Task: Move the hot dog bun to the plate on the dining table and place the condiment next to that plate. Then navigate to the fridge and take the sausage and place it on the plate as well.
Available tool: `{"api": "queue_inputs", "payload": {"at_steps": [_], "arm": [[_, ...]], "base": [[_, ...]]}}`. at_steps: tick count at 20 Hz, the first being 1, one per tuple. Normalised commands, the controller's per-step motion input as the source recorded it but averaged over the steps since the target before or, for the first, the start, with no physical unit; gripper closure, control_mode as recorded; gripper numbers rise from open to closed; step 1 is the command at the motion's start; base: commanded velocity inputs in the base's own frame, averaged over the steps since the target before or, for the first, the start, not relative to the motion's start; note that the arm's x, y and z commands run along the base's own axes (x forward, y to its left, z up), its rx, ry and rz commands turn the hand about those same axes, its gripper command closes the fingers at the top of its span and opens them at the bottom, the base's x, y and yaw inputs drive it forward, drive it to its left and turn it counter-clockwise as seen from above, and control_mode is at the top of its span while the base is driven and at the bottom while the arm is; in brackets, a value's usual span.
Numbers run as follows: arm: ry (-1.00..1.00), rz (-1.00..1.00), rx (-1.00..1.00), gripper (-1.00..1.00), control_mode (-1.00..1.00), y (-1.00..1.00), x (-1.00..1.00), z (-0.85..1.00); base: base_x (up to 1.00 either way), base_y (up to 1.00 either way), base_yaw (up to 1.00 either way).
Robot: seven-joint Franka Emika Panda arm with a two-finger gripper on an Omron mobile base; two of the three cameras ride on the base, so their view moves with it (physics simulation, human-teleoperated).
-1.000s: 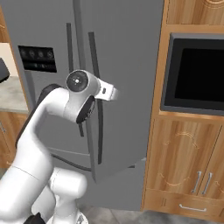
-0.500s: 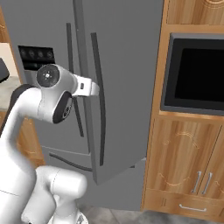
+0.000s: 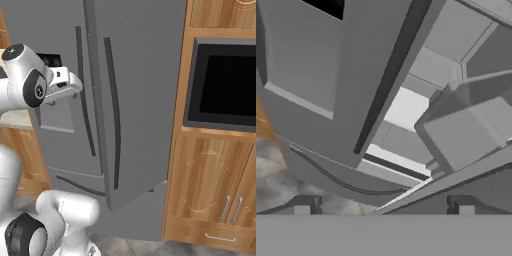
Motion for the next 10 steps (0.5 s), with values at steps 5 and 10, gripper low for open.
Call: {"api": "queue_inputs", "payload": {"at_steps": [5,10], "arm": [[0.13,0.05,-0.16,-1.0,-1.0,-0.08,0.79,-0.09],[0.01,0.0,-0.08,-1.0,-1.0,-0.31,0.74,-0.3]], "base": [[0.0,0.0,0.0],[0.0,0.0,0.0]]}}
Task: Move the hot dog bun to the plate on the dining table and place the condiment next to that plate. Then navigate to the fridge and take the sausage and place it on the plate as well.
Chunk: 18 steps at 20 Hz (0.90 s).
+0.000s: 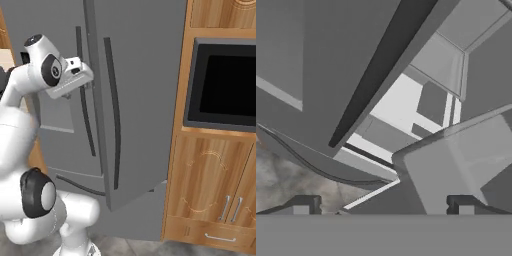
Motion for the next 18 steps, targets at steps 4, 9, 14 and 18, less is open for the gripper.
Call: {"api": "queue_inputs", "payload": {"at_steps": [4,9,14,18], "arm": [[0.0,0.02,-0.07,-1.0,-1.0,-0.41,0.55,-0.29],[0.0,0.01,-0.04,-1.0,-1.0,-0.52,0.16,-0.16],[-0.04,0.0,-0.01,-1.0,-1.0,-0.66,-0.3,0.0],[-0.03,0.0,0.0,-1.0,-1.0,-0.94,-0.39,0.01]], "base": [[0.0,0.0,0.0],[0.0,0.0,0.0],[0.0,0.0,0.0],[0.0,0.0,0.0]]}}
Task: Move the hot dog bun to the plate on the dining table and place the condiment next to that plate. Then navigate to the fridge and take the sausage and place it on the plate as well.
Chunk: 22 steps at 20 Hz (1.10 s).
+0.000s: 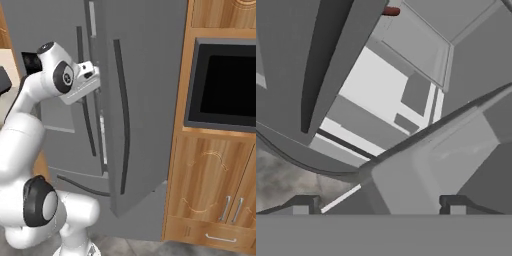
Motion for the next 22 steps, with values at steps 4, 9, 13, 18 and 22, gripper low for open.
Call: {"api": "queue_inputs", "payload": {"at_steps": [4,9,13,18,22], "arm": [[-0.03,0.0,0.0,-1.0,-1.0,-1.0,-0.27,0.09],[-0.04,0.0,0.01,-1.0,-1.0,-1.0,-0.29,0.16],[-0.08,0.0,0.0,-1.0,-1.0,-1.0,-0.3,0.21],[-0.08,0.0,0.03,-1.0,-1.0,-1.0,-0.25,0.18],[-0.07,0.0,0.05,-1.0,-1.0,-1.0,-0.13,0.19]], "base": [[0.0,0.0,0.0],[0.0,0.0,0.0],[0.0,0.0,0.0],[0.0,0.0,0.0],[0.0,0.0,0.0]]}}
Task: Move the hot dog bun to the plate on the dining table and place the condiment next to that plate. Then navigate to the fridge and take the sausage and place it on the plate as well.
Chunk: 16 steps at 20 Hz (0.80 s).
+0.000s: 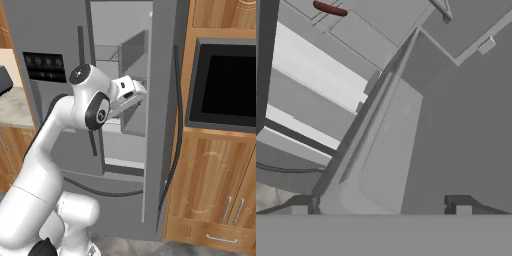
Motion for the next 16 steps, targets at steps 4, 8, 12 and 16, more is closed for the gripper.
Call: {"api": "queue_inputs", "payload": {"at_steps": [4,8,12,16], "arm": [[-0.06,0.0,0.08,-1.0,-1.0,-1.0,-0.02,0.18],[-0.19,0.0,0.04,-1.0,-1.0,-0.49,-0.3,0.1],[-0.23,0.03,0.0,-1.0,-1.0,0.75,-0.62,0.13],[-0.02,-0.03,0.02,-1.0,-1.0,1.0,-0.12,0.37]], "base": [[0.0,0.0,0.0],[0.0,0.0,0.0],[0.0,0.0,0.0],[0.0,0.0,0.0]]}}
